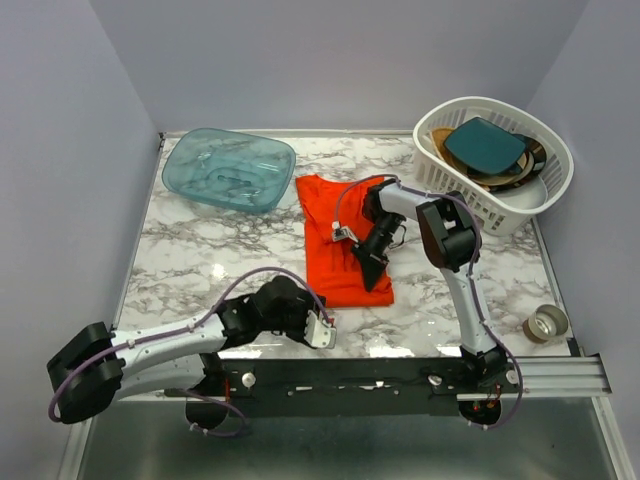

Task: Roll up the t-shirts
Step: Roll the T-shirt to the center of the board.

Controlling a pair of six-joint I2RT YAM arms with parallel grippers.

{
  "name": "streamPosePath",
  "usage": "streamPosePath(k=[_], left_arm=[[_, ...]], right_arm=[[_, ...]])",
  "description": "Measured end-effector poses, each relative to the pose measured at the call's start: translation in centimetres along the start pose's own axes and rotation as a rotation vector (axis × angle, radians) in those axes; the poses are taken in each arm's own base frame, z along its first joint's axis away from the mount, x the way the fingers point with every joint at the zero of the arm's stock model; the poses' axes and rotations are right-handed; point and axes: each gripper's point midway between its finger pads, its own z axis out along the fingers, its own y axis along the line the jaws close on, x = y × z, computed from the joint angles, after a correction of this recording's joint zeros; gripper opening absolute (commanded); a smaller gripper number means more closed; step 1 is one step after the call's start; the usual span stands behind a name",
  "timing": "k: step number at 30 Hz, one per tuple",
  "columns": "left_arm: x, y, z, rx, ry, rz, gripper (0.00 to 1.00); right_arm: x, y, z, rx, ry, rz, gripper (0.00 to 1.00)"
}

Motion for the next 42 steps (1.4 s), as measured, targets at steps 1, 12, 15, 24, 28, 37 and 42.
streamPosePath(k=[1,12,15,24,28,37,42], left_arm=[[0.2,-0.6,0.5,-0.023,0.009,0.035,0.73],[1.4,0.8,3.7,-0.358,0.094,0.221,0.96],[1.5,1.6,4.2,-0.411,0.118,0.250,0.94],[2.6,4.6,6.2,-0.548,0.254,0.327,0.64],[3.4,4.2,6.2,-0.533,0.292,0.330,0.56],[5.1,2.6,5.7,-0.447,0.363,0.249,0.17],[5.5,2.9,6.0,-0.416,0.391,0.211,0.00]], right_arm=[[0.0,0.0,0.0,-0.002,0.003,0.020,0.19],[0.0,0.0,0.1,-0.011,0.011,0.102,0.19],[0.0,0.0,0.1,-0.011,0.011,0.102,0.19],[0.0,0.0,0.1,-0.011,0.011,0.102,0.19],[0.0,0.0,0.1,-0.011,0.011,0.102,0.19],[0.0,0.0,0.1,-0.011,0.011,0.103,0.21],[0.0,0.1,0.1,-0.016,0.011,0.111,0.36]])
